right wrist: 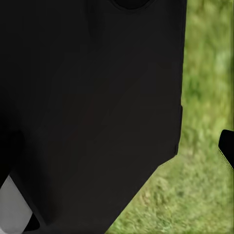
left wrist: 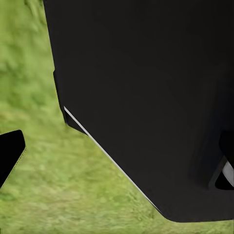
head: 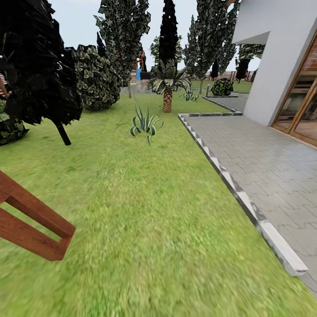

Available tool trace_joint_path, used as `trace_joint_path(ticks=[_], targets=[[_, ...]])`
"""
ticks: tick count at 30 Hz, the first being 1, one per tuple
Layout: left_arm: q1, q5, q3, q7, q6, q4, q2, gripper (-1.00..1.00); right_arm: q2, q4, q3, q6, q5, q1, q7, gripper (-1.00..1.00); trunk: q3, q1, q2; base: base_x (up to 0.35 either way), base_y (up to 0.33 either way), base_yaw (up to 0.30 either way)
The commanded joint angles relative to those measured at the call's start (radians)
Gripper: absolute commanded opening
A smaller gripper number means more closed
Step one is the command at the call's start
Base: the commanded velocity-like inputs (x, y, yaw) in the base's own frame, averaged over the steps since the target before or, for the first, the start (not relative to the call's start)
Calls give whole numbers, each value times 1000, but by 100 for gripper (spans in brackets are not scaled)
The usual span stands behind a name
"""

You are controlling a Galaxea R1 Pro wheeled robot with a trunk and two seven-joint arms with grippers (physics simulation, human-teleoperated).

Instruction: Take the three Easter eggs out of the wicker basket on the lawn in the garden, then place them on the lawn next to a single tree (choose any tree) so that all three eggs are next to the same tree and none are left in the basket.

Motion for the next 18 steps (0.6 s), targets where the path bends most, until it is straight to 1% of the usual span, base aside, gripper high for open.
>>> trace_joint_path(ticks=[1, 18], targets=[[0, -1, 0, -3, 1, -2, 0, 100, 0, 4, 1, -5, -10, -2, 5, 100, -1, 1, 0, 341, 0, 0], [0, -1, 0, -3, 1, -2, 0, 100, 0, 4, 1, -5, -10, -2, 5, 100, -1, 1, 0, 341, 0, 1]])
